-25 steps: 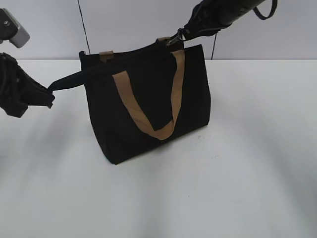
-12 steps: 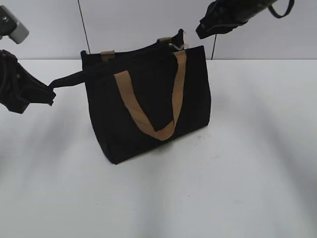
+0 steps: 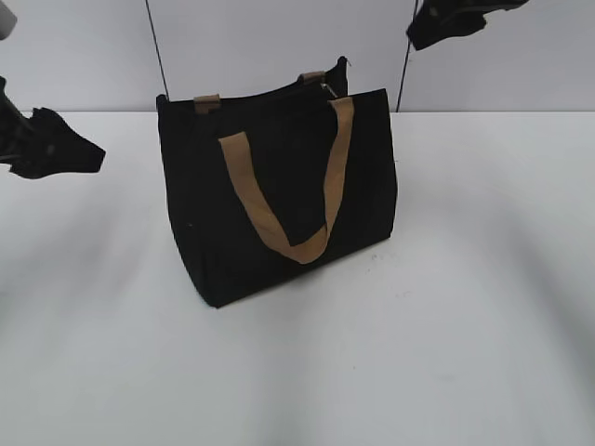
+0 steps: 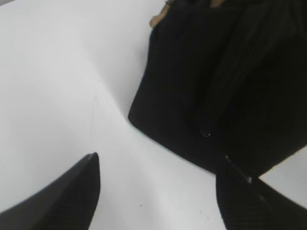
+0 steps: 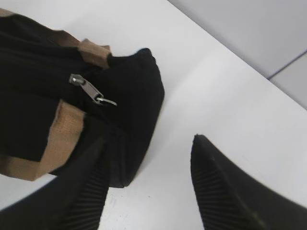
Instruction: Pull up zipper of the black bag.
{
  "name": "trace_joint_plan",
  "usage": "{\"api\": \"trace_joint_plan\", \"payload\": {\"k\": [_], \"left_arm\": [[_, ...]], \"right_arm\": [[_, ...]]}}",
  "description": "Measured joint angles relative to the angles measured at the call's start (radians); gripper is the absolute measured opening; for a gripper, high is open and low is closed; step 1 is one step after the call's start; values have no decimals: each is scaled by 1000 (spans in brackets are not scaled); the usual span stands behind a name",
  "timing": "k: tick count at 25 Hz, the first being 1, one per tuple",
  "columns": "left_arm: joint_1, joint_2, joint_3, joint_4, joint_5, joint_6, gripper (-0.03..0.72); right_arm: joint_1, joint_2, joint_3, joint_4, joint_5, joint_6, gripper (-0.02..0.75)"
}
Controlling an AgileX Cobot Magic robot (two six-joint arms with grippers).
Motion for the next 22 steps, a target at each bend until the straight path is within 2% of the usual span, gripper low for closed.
{"api": "trace_joint_plan", "payload": {"k": [4, 8, 10, 13, 16, 19, 22], "left_arm": [[0, -40, -26, 257, 13, -319, 554], [0, -43, -122, 567, 153, -688, 539], [0, -43, -177, 654, 234, -800, 534], [0, -43, -255, 702, 343, -879, 526], [0, -47, -309, 713, 444, -928, 523], [0, -51, -318, 719, 518, -941, 523], [0, -64, -311, 722, 587, -943, 523]], "right_arm": [[0, -47, 0, -217, 63, 198, 424], [0, -89, 0, -405, 171, 440, 424], [-8, -107, 0, -475, 238, 522, 424], [-51, -138, 0, -487, 322, 571, 424], [-122, -171, 0, -449, 383, 565, 424], [-163, -219, 0, -425, 404, 539, 424], [-167, -284, 3, -406, 409, 532, 424]]}}
